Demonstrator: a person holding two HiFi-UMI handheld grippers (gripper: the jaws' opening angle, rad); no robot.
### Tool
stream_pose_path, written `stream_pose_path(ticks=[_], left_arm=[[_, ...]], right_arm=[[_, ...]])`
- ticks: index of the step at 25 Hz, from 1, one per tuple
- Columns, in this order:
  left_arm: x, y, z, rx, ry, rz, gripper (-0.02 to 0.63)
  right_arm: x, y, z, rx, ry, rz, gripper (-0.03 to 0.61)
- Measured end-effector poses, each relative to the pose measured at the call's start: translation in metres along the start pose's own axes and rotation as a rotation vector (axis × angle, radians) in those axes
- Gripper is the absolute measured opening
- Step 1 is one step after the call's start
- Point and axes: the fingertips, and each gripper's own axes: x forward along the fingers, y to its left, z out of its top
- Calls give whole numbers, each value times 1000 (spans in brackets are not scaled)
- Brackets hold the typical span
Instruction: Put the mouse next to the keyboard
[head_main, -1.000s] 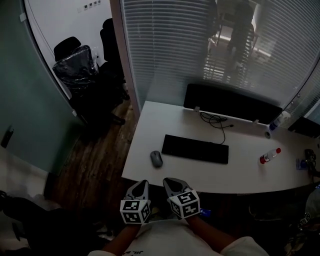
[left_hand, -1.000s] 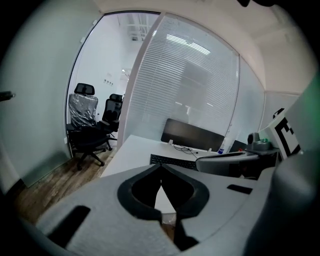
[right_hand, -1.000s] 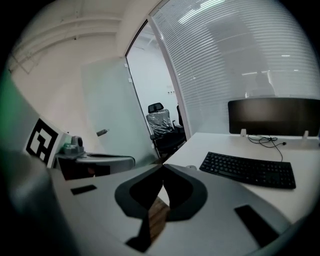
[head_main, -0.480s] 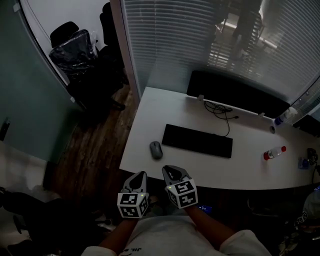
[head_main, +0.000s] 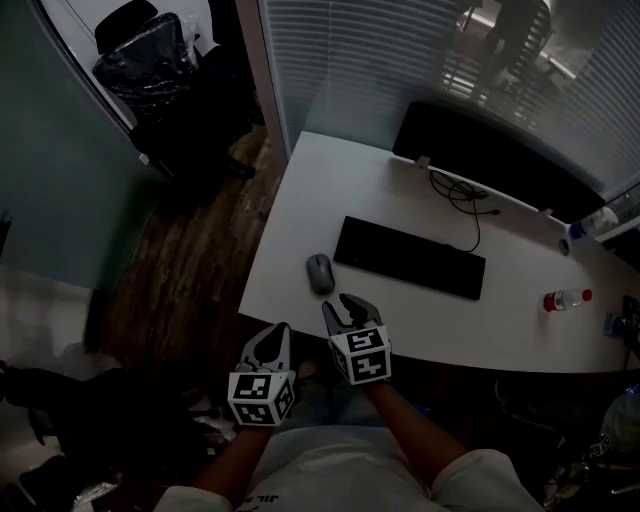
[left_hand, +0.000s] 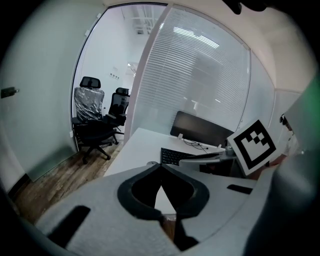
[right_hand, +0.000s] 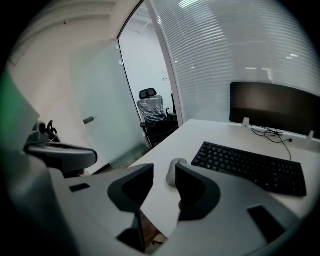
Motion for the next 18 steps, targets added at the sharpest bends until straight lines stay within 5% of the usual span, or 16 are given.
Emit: stream_pose_path(ticks=[14, 18], left_arm=[[14, 14, -26, -20, 59, 2, 5], [13, 19, -31, -26, 71, 8, 5]], right_arm=[[91, -30, -32, 27, 135, -92, 380], [113, -29, -39, 62, 169, -105, 403]])
